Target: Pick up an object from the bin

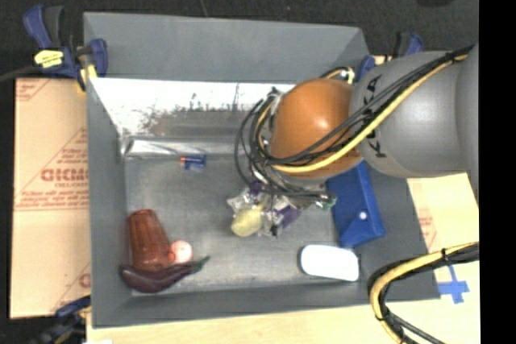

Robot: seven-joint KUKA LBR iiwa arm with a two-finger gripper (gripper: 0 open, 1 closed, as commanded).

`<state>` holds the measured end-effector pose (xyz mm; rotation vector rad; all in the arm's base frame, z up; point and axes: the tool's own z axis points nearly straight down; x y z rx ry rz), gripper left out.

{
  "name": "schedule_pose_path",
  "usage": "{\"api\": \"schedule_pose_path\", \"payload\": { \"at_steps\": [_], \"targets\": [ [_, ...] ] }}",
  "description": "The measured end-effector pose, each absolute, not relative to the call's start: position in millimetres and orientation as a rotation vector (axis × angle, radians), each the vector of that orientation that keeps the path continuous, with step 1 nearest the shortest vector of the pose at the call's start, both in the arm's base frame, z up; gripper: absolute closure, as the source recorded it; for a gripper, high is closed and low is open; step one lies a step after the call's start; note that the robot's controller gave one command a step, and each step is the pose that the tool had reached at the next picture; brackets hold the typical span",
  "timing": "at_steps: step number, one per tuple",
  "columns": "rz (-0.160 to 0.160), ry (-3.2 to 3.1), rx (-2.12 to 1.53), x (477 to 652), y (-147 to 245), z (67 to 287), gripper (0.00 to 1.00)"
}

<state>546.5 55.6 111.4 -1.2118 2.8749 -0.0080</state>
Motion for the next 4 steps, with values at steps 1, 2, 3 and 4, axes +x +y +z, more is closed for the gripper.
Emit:
{"api": "schedule_pose_path", "payload": {
  "at_steps": [1,2,3,4],
  "targets": [
    [-0.008,2.875,-1.210,546.6,56,116,1.00],
    [-0.002,2.886,-1.213,543.7,55,141,1.00],
    [-0.009,2.875,-1.205,547.1,55,170,1.00],
    [-0.008,2.879,-1.199,546.9,54,185,1.00]
  ]
}}
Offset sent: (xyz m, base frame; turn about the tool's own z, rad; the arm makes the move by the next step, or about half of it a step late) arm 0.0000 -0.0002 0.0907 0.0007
